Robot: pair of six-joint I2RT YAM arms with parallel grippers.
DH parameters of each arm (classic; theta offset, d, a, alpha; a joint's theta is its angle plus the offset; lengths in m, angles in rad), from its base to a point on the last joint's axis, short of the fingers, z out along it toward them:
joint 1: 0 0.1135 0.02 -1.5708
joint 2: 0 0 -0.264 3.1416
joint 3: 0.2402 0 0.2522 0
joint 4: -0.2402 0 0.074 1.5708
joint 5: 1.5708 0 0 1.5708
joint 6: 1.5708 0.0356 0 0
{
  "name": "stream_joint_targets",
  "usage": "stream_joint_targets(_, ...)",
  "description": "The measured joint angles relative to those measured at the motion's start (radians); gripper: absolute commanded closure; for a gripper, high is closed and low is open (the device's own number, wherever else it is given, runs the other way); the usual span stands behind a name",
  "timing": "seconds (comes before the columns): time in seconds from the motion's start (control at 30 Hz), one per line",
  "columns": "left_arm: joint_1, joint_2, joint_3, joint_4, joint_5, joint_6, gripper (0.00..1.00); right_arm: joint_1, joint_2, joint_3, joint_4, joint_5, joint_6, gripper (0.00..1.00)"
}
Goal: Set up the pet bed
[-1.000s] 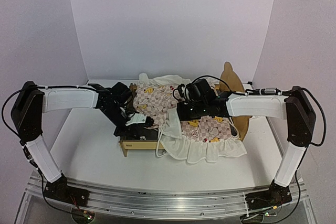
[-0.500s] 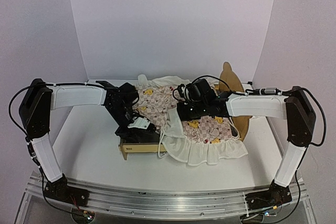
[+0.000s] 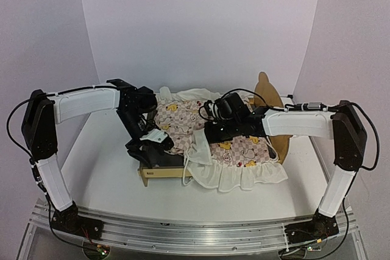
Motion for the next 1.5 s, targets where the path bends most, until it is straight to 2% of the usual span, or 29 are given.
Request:
stream_joint_targets(0.1, -0.001, 0.003, 0.071, -0.047, 0.061, -0.039, 0.34, 0.017, -0.009, 0.002, -0.051, 0.001, -0.010, 0.60)
stream_joint_targets(0.23, -0.035, -0.009, 0.068, -0.002, 0.108, -0.195, 0.37, 0.031, -0.033, 0.027, -0.195, 0.027, 0.002, 0.52)
stream_joint_targets(0.43, -0.138, -0.045, -0.131, 0.167, 0.042, -0.397, 0.37, 0.036, -0.148, 0.051, -0.409, 0.076, 0.006, 0.50)
stream_joint_targets(0.57, -0.141, -0.047, -0.140, 0.226, 0.011, -0.470, 0.38, 0.064, -0.243, 0.044, -0.484, 0.088, 0.002, 0.54)
stream_joint_targets(0.67, -0.139, -0.047, -0.144, 0.269, -0.014, -0.502, 0.40, 0.149, -0.301, 0.001, -0.478, 0.081, -0.026, 0.55)
stream_joint_targets(0.83, -0.138, -0.047, -0.151, 0.315, -0.040, -0.549, 0.41, 0.329, -0.385, -0.202, -0.286, 0.070, -0.066, 0.57)
stream_joint_targets(1.0, -0.124, -0.054, -0.126, 0.319, -0.008, -0.554, 0.40, 0.376, -0.433, -0.436, -0.016, 0.112, -0.040, 0.58)
stream_joint_targets(1.1, -0.118, -0.077, -0.101, 0.322, -0.006, -0.556, 0.40, 0.394, -0.381, -0.496, 0.164, 0.171, -0.018, 0.58)
stream_joint_targets(1.27, -0.106, -0.081, -0.101, 0.332, -0.056, -0.563, 0.40, 0.424, -0.203, -0.517, 0.446, 0.236, 0.049, 0.63)
stream_joint_targets(1.5, -0.102, -0.035, -0.142, 0.387, -0.135, -0.572, 0.48, 0.426, -0.019, -0.503, 0.659, 0.308, 0.144, 0.64)
